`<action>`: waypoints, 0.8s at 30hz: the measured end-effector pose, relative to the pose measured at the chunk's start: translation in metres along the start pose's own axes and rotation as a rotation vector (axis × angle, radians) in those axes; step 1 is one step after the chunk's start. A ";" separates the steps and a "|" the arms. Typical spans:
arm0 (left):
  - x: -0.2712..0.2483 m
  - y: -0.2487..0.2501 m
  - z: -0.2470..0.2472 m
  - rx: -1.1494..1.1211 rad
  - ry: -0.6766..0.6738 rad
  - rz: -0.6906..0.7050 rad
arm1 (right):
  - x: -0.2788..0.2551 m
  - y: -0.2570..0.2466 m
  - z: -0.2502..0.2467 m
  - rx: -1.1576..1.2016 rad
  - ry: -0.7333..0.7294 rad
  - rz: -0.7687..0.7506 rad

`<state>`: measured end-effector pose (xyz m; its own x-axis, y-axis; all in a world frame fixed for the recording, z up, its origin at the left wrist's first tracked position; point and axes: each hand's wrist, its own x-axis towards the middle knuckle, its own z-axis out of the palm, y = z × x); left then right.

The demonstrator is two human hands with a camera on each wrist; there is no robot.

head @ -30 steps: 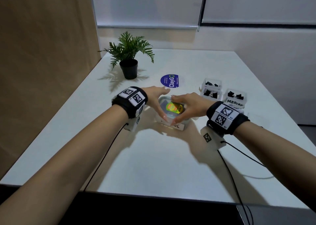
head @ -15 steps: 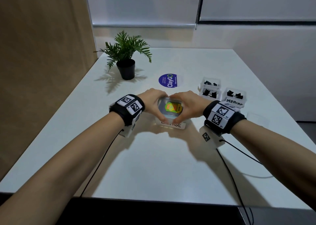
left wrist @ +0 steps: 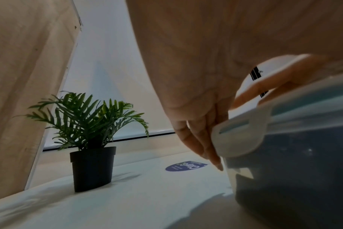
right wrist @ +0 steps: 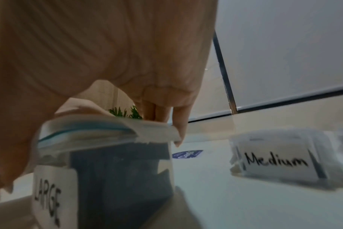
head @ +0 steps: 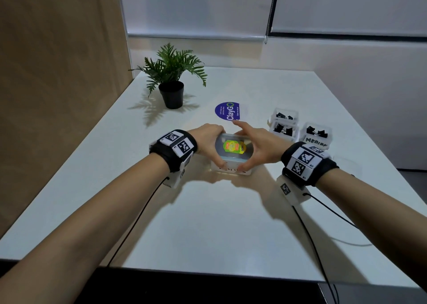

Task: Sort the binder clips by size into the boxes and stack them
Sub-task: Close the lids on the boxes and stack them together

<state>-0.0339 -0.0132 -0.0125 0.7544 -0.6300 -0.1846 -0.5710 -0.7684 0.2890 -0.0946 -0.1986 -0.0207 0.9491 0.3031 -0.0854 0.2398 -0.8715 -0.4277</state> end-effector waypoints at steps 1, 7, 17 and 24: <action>-0.001 0.001 0.000 0.012 -0.004 0.006 | 0.002 -0.001 0.000 -0.042 -0.005 0.001; -0.003 0.000 0.002 0.076 0.022 -0.005 | 0.011 -0.002 0.004 -0.214 0.054 -0.025; -0.031 -0.001 0.003 -0.277 0.038 -0.157 | -0.015 0.010 0.000 -0.107 0.056 0.007; -0.046 0.003 0.004 -0.311 0.115 -0.155 | -0.033 0.012 0.001 0.050 0.095 0.128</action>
<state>-0.0711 0.0133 -0.0069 0.8660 -0.4781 -0.1467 -0.3343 -0.7715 0.5413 -0.1234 -0.2185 -0.0232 0.9869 0.1509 -0.0576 0.1075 -0.8797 -0.4632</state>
